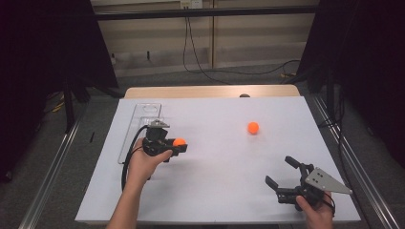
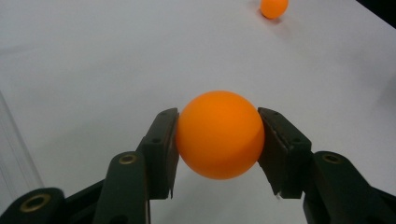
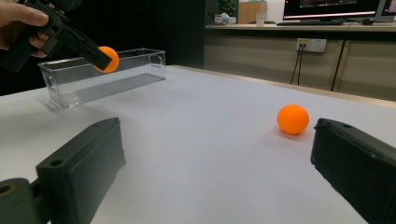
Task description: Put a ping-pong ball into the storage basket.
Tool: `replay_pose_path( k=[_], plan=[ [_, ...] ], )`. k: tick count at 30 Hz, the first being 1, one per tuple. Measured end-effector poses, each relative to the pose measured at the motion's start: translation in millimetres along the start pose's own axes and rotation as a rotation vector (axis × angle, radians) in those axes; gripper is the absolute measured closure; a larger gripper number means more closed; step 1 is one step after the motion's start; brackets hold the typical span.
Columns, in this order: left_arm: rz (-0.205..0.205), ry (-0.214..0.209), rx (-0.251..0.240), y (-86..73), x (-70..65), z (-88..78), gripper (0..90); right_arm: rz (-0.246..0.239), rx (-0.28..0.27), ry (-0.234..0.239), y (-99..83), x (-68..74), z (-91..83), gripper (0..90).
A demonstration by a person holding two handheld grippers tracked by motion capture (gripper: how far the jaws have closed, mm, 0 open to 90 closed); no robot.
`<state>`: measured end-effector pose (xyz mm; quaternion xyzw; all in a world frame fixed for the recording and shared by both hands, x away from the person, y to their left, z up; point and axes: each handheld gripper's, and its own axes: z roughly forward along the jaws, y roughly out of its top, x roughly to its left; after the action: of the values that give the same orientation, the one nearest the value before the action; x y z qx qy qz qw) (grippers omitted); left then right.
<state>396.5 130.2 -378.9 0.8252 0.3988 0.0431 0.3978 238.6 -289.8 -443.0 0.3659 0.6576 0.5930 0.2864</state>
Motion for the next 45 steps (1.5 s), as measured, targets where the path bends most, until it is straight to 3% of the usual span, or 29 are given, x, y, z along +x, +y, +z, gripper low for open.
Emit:
replay_pose_path(
  k=[16, 45],
  plan=[
    [0.031, 0.015, -0.014, 3.1, 0.9, -7.8, 50.9, -0.005, 0.003, 0.003, -0.1, 0.4, 0.7, 2.1],
    [-0.001, 0.034, -0.055, 1.4, 14.9, -21.3, 50.9, -0.007, 0.008, 0.005, -0.2, 0.8, 1.7, 2.1]
  ],
)
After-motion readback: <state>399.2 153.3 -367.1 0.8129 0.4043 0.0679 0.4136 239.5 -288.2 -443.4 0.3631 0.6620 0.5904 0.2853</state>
